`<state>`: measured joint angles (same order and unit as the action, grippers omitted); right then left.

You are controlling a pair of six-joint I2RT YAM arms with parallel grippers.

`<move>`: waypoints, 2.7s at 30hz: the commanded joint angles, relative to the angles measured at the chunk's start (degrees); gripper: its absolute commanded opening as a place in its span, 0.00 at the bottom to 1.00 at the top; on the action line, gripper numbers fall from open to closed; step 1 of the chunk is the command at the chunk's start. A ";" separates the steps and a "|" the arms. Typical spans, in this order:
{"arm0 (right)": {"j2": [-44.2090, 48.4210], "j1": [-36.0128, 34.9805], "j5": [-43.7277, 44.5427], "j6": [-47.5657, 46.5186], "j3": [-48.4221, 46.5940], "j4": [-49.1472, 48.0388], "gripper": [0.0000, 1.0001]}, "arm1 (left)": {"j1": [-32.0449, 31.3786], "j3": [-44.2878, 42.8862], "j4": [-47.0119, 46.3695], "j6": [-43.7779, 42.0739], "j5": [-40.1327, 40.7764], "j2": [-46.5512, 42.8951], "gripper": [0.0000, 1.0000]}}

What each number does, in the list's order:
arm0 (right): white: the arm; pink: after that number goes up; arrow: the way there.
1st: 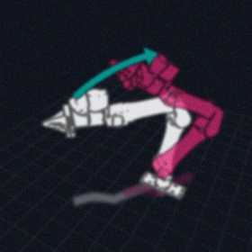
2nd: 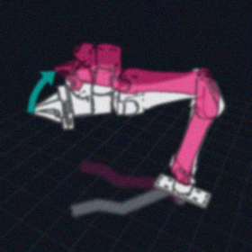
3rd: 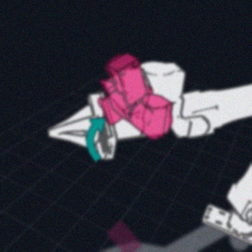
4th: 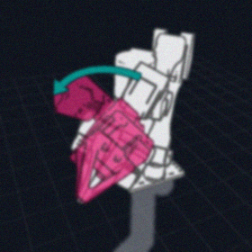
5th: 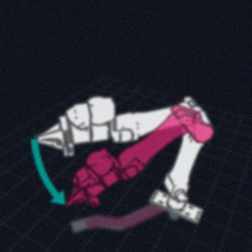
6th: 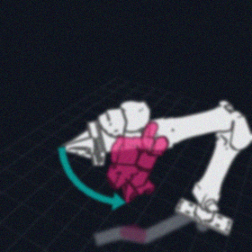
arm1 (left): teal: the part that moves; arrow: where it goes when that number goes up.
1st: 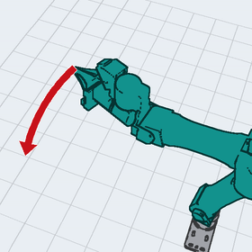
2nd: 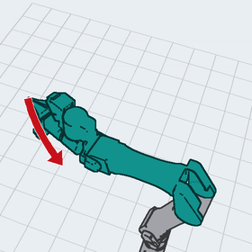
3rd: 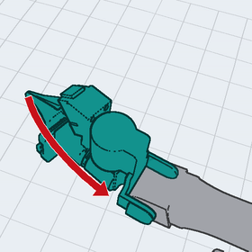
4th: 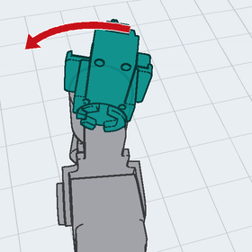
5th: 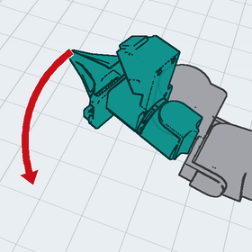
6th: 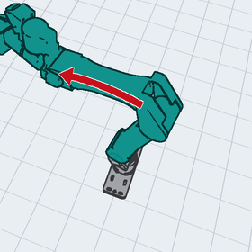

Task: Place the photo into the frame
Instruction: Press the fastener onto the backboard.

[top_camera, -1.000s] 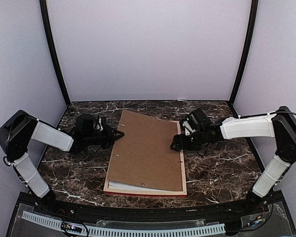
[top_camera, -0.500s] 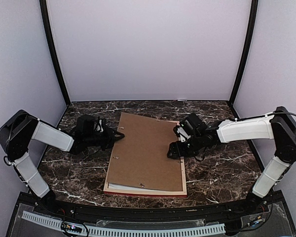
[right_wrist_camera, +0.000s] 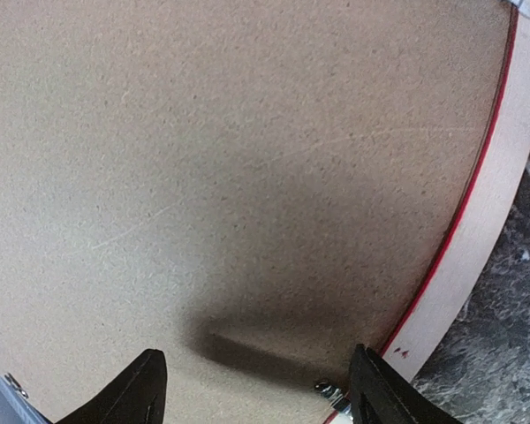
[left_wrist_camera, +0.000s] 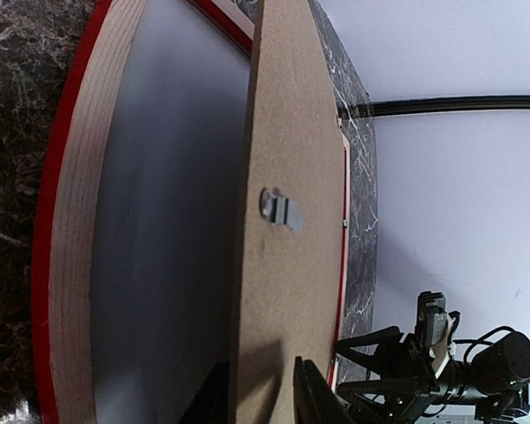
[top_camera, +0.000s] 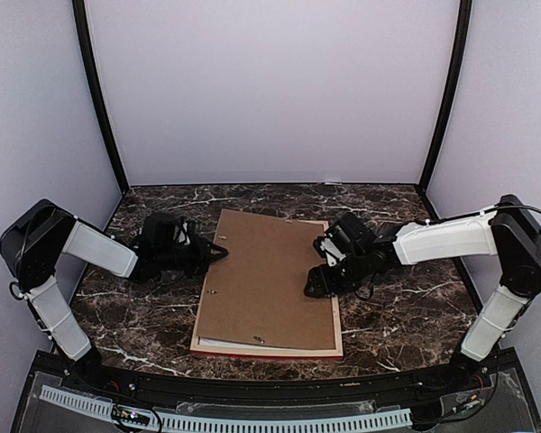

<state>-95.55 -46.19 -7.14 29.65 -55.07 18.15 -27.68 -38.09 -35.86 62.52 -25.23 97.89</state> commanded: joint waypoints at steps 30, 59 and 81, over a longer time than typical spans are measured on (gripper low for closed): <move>3.22 -2.80 -0.35 10.96 3.09 3.11 0.70 | -1.32 -0.06 3.19 -2.40 3.65 -1.78 0.23; -2.47 6.90 11.71 -5.37 -15.18 4.01 0.84 | -1.74 -2.02 6.06 -4.14 2.97 -1.09 0.24; -17.66 11.56 4.24 -14.71 -24.47 0.52 0.83 | -2.09 -2.74 6.07 -4.52 2.36 0.28 0.25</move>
<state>-111.92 -35.07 -1.50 15.90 -78.11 20.14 -29.15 -39.40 -29.98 58.83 -21.87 97.95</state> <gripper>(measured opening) 0.832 0.245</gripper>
